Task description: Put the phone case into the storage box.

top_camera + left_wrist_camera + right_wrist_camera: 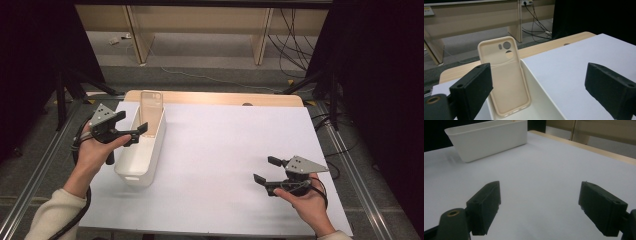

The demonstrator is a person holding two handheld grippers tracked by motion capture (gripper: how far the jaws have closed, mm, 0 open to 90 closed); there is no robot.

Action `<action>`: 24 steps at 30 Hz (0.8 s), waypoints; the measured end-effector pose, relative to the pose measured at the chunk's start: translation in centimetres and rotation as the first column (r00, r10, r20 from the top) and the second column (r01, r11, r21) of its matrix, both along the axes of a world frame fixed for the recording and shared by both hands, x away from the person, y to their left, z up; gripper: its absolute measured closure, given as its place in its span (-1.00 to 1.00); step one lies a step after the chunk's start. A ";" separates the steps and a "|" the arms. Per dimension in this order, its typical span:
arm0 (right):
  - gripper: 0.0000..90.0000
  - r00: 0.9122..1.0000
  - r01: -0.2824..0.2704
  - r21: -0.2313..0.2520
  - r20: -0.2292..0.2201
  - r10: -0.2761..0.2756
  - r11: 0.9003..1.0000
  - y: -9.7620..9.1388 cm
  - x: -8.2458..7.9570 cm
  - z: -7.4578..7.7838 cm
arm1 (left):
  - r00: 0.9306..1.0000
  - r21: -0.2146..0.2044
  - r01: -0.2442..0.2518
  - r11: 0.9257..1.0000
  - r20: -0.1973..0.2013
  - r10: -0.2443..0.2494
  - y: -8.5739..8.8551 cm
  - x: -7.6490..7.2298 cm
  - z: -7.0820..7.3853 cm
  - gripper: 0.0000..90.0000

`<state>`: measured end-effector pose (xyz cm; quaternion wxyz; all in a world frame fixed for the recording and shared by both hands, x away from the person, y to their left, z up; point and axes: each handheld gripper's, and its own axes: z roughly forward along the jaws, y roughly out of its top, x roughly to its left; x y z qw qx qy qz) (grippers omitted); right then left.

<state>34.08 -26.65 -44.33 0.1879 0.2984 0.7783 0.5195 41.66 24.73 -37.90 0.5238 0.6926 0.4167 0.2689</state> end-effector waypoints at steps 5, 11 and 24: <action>-0.58 1.000 -0.006 0.020 0.009 0.006 1.000 0.0 0.1 0.0 | 1.000 -0.005 0.016 1.000 0.025 -0.016 -0.6 -0.8 -0.2 -0.84; -0.58 1.000 -0.001 0.003 -0.001 0.001 1.000 -0.1 -0.1 0.2 | 0.998 -0.010 0.047 0.999 0.040 -0.046 -1.3 -1.6 -0.6 -0.84; -0.58 1.000 -0.005 0.026 -0.007 0.005 1.000 0.2 0.0 0.1 | 0.990 -0.021 0.114 0.993 0.079 -0.112 -2.5 -3.6 -1.3 -0.84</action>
